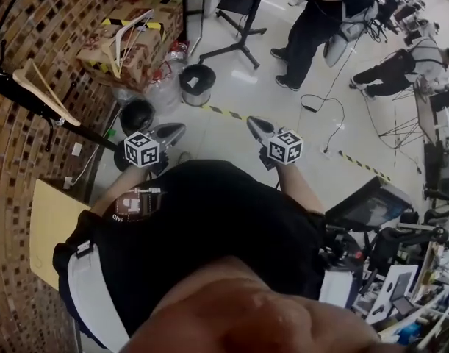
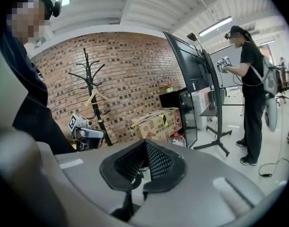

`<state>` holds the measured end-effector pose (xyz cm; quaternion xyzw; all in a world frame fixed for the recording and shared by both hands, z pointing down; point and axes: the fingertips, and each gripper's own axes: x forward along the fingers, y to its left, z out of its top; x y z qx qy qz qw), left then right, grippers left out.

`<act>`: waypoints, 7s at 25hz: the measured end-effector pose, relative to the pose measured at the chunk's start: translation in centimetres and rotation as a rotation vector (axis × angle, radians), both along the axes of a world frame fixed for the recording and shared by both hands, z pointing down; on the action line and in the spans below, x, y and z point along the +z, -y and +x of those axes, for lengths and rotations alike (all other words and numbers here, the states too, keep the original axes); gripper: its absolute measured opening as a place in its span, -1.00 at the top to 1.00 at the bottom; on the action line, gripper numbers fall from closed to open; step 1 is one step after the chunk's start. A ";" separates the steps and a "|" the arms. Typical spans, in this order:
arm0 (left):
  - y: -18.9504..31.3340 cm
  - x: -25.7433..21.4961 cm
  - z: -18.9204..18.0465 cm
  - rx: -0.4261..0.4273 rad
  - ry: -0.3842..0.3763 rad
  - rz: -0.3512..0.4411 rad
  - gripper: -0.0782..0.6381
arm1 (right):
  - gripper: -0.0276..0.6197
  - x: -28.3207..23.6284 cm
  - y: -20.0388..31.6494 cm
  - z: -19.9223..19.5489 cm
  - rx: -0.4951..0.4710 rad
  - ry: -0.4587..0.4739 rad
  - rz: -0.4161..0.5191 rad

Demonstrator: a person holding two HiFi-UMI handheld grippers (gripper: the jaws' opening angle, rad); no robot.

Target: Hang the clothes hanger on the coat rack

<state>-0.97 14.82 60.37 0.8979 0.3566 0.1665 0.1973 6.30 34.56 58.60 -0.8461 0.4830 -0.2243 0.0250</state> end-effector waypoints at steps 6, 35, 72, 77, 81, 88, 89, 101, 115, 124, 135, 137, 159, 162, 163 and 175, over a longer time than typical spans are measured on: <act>1.6 -0.3 11.2 0.090 -0.023 -0.007 0.78 | 0.87 -1.7 2.0 9.6 0.059 -0.023 -0.026; 14.1 2.0 26.6 -0.725 0.116 0.013 0.78 | 0.87 1.5 25.1 35.8 -0.812 0.006 -0.022; 44.3 8.6 23.3 -1.104 0.454 0.210 0.58 | 0.61 5.4 67.1 28.9 -1.379 -0.218 -0.223; 45.9 11.8 25.3 -1.023 0.606 0.183 0.26 | 0.33 11.7 72.3 29.6 -1.487 -0.470 -0.494; 46.1 14.1 26.4 -0.959 0.695 0.200 0.11 | 0.15 15.4 74.1 30.0 -1.556 -0.526 -0.633; 46.4 15.9 27.0 -0.930 0.741 0.113 0.05 | 0.09 18.7 74.8 30.6 -1.609 -0.511 -0.780; 46.4 16.0 27.0 -0.928 0.747 0.106 0.05 | 0.16 19.0 74.9 30.9 -1.599 -0.499 -0.791; 46.1 17.6 26.8 -0.891 0.821 0.119 0.25 | 0.31 19.7 74.9 31.2 -1.598 -0.483 -0.777; 50.4 10.2 27.5 -0.997 0.682 0.458 0.55 | 0.33 12.2 78.3 32.0 -1.428 -0.568 -0.424; 52.0 7.0 27.2 -1.058 0.628 0.751 0.55 | 0.33 7.8 79.6 32.1 -1.310 -0.608 -0.251; 51.6 1.3 27.3 -1.071 0.522 0.919 0.56 | 0.33 3.1 79.1 32.1 -1.244 -0.594 -0.143; 51.0 0.0 27.5 -1.064 0.499 0.958 0.56 | 0.33 2.3 78.6 32.3 -1.231 -0.586 -0.122; 46.5 -14.4 29.4 -0.999 0.237 1.363 0.58 | 0.33 -10.2 74.2 34.6 -1.143 -0.474 0.128; 46.1 -15.6 29.3 -0.970 0.217 1.433 0.58 | 0.33 -11.2 73.6 34.6 -1.148 -0.457 0.148; 46.1 -16.1 29.3 -0.959 0.210 1.460 0.58 | 0.33 -11.6 73.5 34.6 -1.151 -0.451 0.156; 45.4 -19.9 28.7 -0.967 0.136 1.600 0.57 | 0.33 -16.3 72.7 34.2 -1.150 -0.495 0.241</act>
